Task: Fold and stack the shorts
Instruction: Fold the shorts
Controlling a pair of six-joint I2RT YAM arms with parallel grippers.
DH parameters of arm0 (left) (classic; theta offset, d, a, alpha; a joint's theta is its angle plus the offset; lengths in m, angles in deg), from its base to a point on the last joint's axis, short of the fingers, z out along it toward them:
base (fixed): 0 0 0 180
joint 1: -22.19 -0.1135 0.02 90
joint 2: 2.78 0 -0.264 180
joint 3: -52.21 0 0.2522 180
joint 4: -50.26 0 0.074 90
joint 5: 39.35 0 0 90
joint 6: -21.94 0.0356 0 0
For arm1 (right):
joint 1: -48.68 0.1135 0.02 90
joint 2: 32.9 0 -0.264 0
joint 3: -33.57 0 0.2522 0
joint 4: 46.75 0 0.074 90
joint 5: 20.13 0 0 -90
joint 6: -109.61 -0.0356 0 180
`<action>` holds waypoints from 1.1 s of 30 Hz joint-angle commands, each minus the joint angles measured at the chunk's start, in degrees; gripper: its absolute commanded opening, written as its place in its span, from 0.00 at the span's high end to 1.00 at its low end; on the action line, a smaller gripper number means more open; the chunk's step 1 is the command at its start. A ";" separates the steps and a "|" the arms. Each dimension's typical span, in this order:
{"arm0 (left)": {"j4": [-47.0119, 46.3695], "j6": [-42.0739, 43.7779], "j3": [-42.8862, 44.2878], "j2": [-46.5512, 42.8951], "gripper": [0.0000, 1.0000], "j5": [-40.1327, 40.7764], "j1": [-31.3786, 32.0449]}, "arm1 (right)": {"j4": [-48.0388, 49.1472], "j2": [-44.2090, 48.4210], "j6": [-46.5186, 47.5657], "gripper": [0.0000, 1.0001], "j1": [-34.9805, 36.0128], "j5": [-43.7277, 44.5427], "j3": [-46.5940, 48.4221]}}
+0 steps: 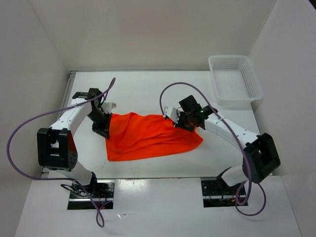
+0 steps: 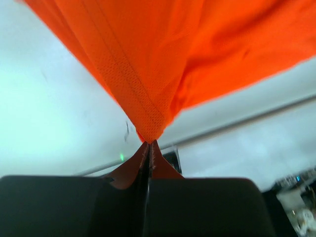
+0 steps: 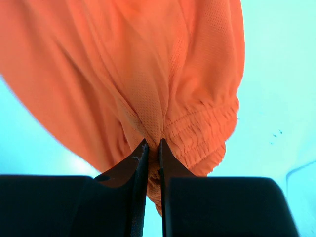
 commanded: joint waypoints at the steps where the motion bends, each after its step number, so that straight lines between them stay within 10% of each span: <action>1: 12.03 0.23 -0.76 -3.63 1.00 -0.71 -0.02 | -8.23 5.76 4.93 1.00 -1.62 -1.03 0.80; 15: 12.93 0.23 -11.39 -12.69 1.00 13.36 -1.17 | -20.80 11.30 20.74 1.00 -10.69 -8.40 -0.42; 33: 5.73 0.23 -17.01 -4.08 0.98 18.72 12.37 | -15.71 20.01 30.16 0.91 2.58 -2.96 -17.91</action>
